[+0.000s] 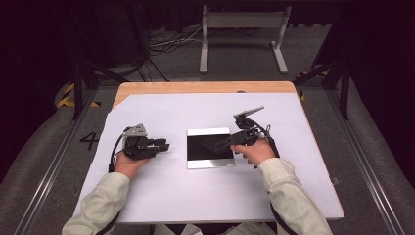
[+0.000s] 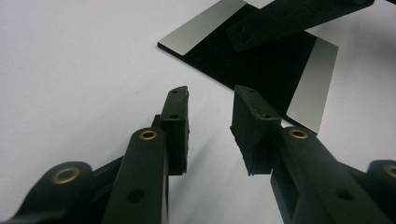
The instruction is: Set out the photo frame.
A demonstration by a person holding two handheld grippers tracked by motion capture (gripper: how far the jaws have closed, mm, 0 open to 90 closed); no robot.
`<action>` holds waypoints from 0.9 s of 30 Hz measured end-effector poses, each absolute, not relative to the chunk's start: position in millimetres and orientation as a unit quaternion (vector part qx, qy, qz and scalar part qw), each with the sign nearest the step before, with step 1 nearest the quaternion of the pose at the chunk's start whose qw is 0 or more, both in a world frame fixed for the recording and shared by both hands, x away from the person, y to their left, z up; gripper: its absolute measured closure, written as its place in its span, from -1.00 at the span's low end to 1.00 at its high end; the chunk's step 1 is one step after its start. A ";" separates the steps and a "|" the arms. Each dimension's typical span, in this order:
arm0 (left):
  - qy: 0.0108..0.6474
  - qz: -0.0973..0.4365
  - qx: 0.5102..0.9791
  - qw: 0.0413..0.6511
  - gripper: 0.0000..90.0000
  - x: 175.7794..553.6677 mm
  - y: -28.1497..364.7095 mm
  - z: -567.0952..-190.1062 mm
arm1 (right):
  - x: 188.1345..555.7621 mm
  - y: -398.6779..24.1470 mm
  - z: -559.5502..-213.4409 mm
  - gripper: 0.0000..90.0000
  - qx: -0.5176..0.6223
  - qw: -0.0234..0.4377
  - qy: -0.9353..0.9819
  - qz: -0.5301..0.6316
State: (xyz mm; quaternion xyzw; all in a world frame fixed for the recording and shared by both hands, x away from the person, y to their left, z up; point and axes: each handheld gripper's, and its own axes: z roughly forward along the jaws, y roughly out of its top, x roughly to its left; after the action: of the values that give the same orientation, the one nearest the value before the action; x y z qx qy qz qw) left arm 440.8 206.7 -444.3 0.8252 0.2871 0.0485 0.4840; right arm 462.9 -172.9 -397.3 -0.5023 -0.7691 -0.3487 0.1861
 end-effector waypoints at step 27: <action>0.286 0.051 0.825 0.484 0.47 440.7 206.7 -444.3 | 451.9 -178.1 -385.8 0.53 -0.472 0.206 -0.775 -0.366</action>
State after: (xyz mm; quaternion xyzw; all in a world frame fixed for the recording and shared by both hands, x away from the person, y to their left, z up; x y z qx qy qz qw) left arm 440.7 206.7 -444.3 0.8254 0.2858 0.0513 0.4842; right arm 451.9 -178.1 -385.8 -0.4721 -0.7750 -0.3662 0.2058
